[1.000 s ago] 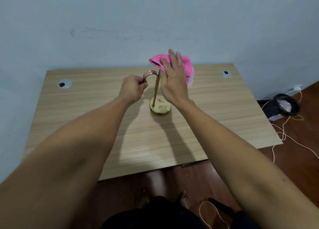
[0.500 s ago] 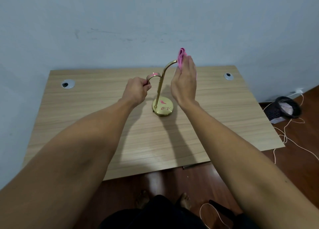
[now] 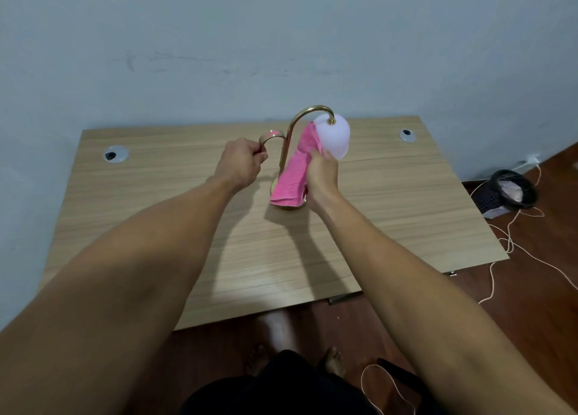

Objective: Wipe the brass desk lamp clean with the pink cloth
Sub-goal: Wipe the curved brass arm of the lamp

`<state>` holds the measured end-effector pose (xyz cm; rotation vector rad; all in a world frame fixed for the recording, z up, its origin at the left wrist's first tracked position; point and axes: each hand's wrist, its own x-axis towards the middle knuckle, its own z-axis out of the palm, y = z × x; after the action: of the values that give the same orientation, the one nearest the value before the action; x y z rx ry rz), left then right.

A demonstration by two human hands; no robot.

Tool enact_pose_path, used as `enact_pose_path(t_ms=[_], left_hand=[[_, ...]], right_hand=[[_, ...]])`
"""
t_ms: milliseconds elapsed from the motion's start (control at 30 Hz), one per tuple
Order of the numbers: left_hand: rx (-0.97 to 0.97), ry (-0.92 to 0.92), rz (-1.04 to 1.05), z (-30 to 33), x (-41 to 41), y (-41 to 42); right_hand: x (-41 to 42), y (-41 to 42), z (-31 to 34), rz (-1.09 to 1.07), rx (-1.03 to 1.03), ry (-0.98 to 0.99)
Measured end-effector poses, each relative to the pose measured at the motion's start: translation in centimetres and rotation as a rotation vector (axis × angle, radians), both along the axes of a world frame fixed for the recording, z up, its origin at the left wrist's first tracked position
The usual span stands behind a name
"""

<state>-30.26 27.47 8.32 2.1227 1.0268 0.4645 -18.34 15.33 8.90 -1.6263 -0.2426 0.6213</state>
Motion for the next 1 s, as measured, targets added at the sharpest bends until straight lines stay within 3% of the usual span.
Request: enact_pose_path(t_ms=[100, 300, 400, 567, 700, 767, 900, 1000], left_hand=[[0.008, 0.001, -0.006, 0.1, 0.1, 0.0], [-0.002, 0.011, -0.008, 0.0, 0.0, 0.3], [0.013, 0.022, -0.011, 0.1, 0.1, 0.3], [0.038, 0.025, -0.017, -0.1, 0.0, 0.3], [0.045, 0.021, -0.008, -0.3, -0.1, 0.2], [0.041, 0.017, -0.004, -0.3, 0.0, 0.2], [0.055, 0.029, -0.013, -0.2, 0.0, 0.1], [0.064, 0.041, -0.022, -0.2, -0.1, 0.1]], right_hand=[[-0.8, 0.2, 4.8, -0.133, 0.164, 0.468], [1.5, 1.7, 9.3, -0.295, 0.502, 0.750], [0.9, 2.1, 9.2, -0.216, 0.390, 0.547], [-1.7, 2.0, 5.3, 0.201, -0.069, -0.271], [-1.5, 1.0, 4.0, 0.371, -0.165, -0.398], [-1.2, 1.2, 5.7, 0.263, -0.055, -0.170], [2.7, 2.2, 7.4, -0.116, 0.308, 0.632], [4.2, 2.4, 7.1, -0.249, 0.319, 0.726]])
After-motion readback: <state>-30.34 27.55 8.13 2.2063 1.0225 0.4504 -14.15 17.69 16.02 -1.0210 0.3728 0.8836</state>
